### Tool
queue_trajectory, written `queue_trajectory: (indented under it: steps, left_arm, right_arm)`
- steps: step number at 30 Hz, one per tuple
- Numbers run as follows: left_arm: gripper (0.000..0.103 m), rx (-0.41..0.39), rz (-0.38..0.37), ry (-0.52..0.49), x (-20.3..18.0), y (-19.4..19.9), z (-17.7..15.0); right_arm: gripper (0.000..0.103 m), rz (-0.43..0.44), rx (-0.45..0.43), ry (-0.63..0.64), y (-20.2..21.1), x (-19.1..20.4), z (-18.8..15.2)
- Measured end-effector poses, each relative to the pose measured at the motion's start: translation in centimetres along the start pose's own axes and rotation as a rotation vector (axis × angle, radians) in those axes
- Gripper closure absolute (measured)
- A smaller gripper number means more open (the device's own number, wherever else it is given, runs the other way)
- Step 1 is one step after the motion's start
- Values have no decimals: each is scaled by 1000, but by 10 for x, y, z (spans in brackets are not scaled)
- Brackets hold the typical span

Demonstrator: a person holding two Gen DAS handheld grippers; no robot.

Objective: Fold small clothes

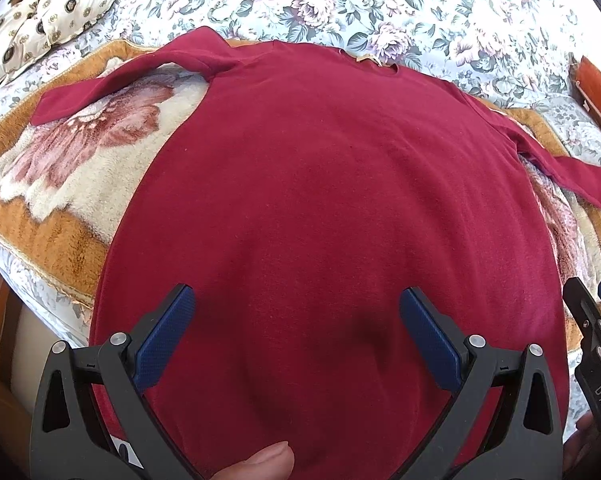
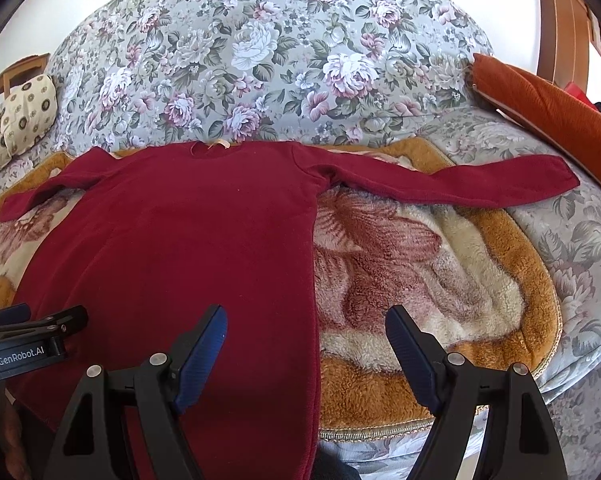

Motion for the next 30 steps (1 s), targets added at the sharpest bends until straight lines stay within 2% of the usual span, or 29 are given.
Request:
queue_trajectory:
  steps: [26, 30]
  left_arm:
    - [1, 3, -8, 0, 0, -1, -1]
    - [1, 4, -9, 0, 0, 0, -2]
  right_arm:
    - [23, -34, 1, 50, -4, -5, -4]
    - [23, -26, 1, 18, -3, -9, -3]
Point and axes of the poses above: each gripper's, at about its wrist camera, not at the fingertips, and y roughly against the way its jaws point, x to its left, z to its top, the point moved 9 cm from there along -y, roughly the way its jaws point, and after that the axes turned 10 degrees about -x, right-handed, at the moved point
